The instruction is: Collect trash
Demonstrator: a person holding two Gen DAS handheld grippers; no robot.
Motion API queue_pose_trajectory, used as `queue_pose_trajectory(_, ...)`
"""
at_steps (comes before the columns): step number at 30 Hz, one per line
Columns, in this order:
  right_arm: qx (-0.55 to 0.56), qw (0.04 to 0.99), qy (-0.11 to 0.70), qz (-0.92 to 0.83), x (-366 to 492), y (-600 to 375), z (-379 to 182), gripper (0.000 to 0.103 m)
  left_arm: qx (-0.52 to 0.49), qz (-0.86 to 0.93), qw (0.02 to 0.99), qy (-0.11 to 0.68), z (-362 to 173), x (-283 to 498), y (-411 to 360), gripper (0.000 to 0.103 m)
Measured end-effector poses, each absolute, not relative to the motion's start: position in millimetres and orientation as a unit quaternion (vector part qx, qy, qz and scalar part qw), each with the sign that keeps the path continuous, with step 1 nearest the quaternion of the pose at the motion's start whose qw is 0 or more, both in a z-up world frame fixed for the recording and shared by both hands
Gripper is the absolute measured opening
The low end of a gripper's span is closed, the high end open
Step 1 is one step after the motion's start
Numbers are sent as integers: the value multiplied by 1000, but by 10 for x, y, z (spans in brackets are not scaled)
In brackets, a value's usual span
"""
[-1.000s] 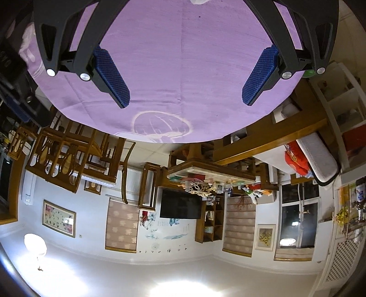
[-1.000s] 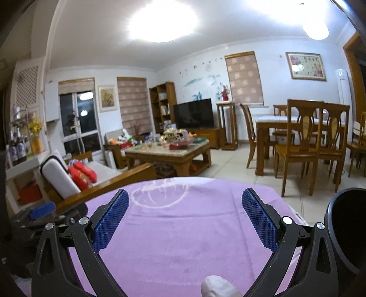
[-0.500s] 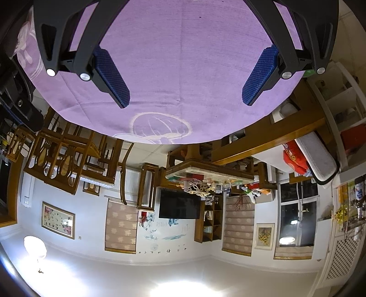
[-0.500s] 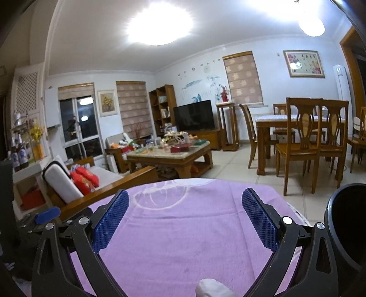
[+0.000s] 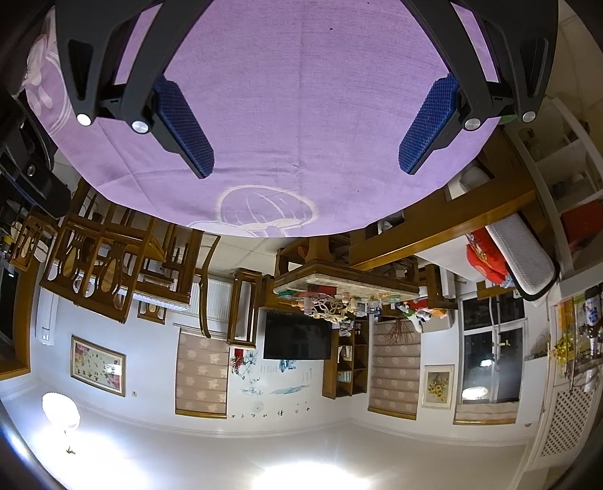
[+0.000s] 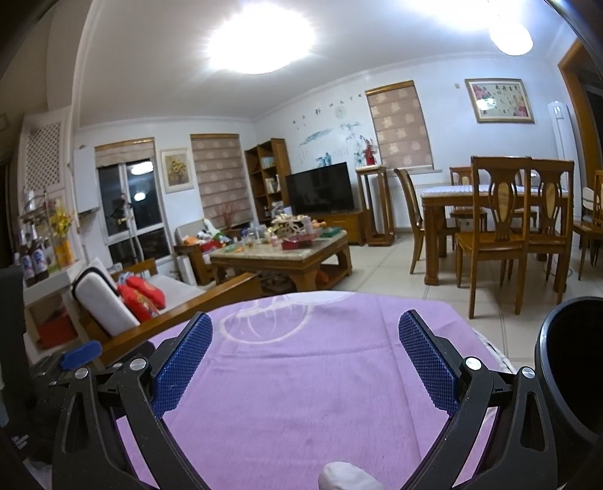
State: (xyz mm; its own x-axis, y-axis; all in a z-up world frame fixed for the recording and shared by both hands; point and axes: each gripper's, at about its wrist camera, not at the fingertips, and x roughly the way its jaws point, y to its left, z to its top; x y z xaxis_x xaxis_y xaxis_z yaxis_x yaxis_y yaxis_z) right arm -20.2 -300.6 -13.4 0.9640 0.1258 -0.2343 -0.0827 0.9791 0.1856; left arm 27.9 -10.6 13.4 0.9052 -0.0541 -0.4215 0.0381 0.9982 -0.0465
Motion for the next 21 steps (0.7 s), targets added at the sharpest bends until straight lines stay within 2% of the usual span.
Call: queue_pose_trajectory(21, 89, 987, 123, 52, -196, -3005, -139, 98, -11, -25, 976, 214, 144, 242, -155, 98)
